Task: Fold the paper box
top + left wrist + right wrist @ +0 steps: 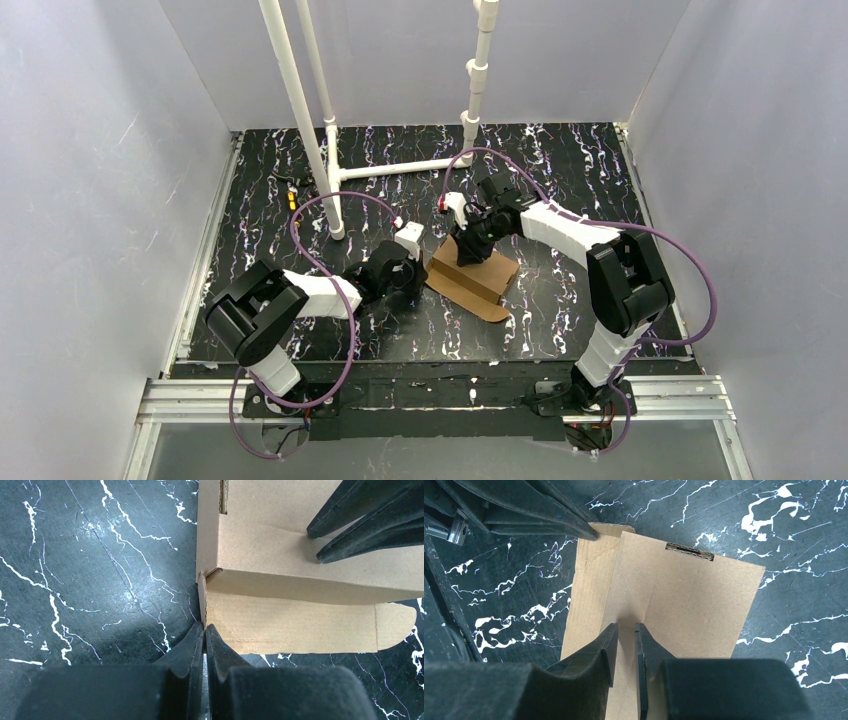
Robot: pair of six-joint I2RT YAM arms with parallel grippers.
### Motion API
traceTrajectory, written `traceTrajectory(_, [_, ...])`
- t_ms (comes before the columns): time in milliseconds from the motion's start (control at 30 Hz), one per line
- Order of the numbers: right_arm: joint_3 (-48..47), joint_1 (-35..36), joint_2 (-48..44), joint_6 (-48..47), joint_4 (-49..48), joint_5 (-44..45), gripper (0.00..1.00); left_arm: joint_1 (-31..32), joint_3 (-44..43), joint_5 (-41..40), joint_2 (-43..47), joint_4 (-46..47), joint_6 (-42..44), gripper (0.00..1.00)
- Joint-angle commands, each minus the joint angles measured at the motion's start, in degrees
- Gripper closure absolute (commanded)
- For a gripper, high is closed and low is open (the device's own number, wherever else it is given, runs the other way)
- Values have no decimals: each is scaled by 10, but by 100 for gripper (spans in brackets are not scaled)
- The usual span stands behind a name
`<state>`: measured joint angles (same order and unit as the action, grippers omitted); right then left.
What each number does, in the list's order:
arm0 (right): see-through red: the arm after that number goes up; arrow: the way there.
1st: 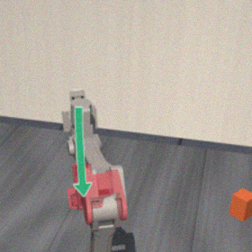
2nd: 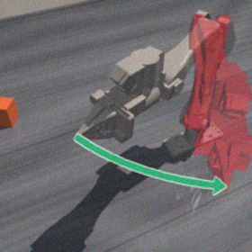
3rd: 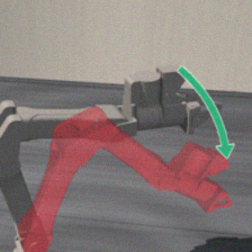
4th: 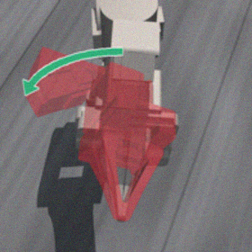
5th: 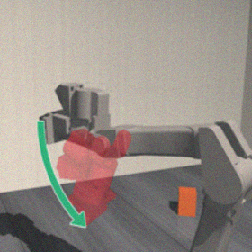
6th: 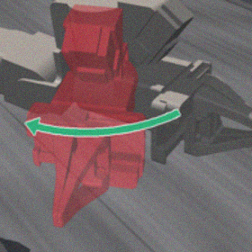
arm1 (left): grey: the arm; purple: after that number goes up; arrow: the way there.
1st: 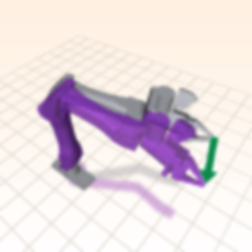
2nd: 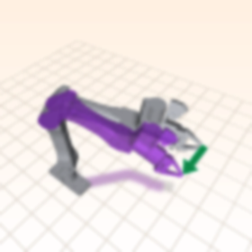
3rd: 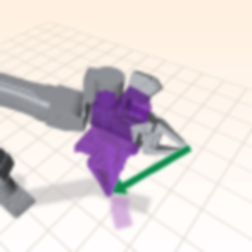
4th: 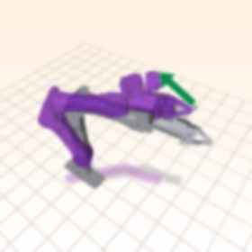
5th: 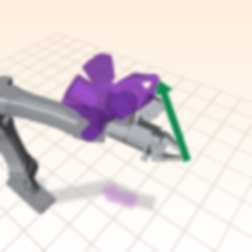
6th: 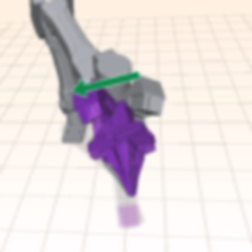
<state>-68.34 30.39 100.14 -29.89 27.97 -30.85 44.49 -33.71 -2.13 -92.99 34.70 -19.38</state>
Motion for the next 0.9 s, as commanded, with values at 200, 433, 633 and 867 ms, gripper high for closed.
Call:
traceTrajectory(200, [22,0,37,0,24,41,72,4,-10,45,25,10,54,100])
traceTrajectory(433, [22,0,40,1,24,39,72,4,-17,63,23,10,69,100])
traceTrajectory(633, [21,0,43,6,21,46,72,3,-11,55,20,9,74,100])
traceTrajectory(867, [24,0,45,17,12,64,72,4,8,30,14,12,54,100])
